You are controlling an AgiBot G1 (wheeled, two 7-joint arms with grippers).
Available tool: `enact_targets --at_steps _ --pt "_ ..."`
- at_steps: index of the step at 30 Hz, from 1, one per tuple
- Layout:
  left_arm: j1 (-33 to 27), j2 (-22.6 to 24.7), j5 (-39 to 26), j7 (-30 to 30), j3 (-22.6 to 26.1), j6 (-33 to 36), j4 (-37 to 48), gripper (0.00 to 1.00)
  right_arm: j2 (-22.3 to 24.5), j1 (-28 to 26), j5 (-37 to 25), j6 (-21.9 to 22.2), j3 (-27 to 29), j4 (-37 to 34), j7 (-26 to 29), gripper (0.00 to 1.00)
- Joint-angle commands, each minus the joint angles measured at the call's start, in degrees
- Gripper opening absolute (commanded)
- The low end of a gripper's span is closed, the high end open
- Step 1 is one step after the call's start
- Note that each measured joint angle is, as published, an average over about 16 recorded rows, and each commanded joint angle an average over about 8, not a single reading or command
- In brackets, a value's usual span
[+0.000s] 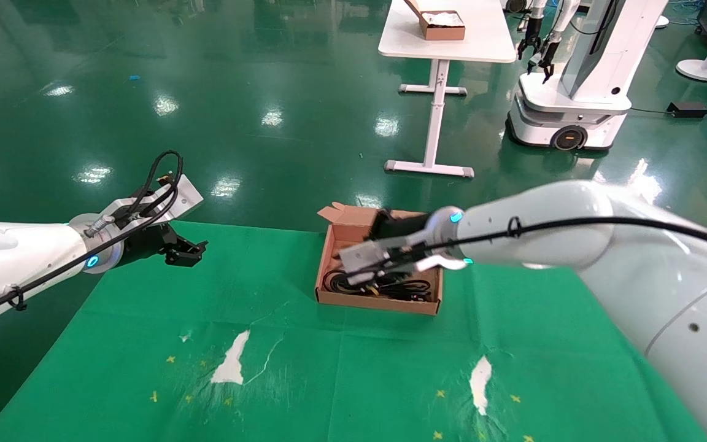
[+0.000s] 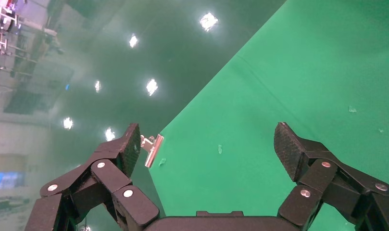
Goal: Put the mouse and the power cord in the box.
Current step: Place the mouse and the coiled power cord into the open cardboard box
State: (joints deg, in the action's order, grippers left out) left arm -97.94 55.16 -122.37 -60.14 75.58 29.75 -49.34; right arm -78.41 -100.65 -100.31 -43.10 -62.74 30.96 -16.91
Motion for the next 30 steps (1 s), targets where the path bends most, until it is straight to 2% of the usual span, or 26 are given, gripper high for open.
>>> enact_targets --at_steps 1,6,30 --pt "0.02 -0.01 -0.16 -0.17 -0.01 0.03 -0.10 1.00 0.09 0.77 0.65 0.58 -1.58 -0.81 0.59 0.37" --pt "0.02 -0.15 -0.24 -0.36 -0.03 0.05 -0.22 1.00 0.11 1.48 1.76 2.56 -2.73 -4.06 3.15 0.98" --pt "0.05 -0.07 -0.26 -0.31 -0.03 0.07 -0.17 1.00 0.16 1.12 1.34 1.53 -2.22 -2.95 2.19 1.00"
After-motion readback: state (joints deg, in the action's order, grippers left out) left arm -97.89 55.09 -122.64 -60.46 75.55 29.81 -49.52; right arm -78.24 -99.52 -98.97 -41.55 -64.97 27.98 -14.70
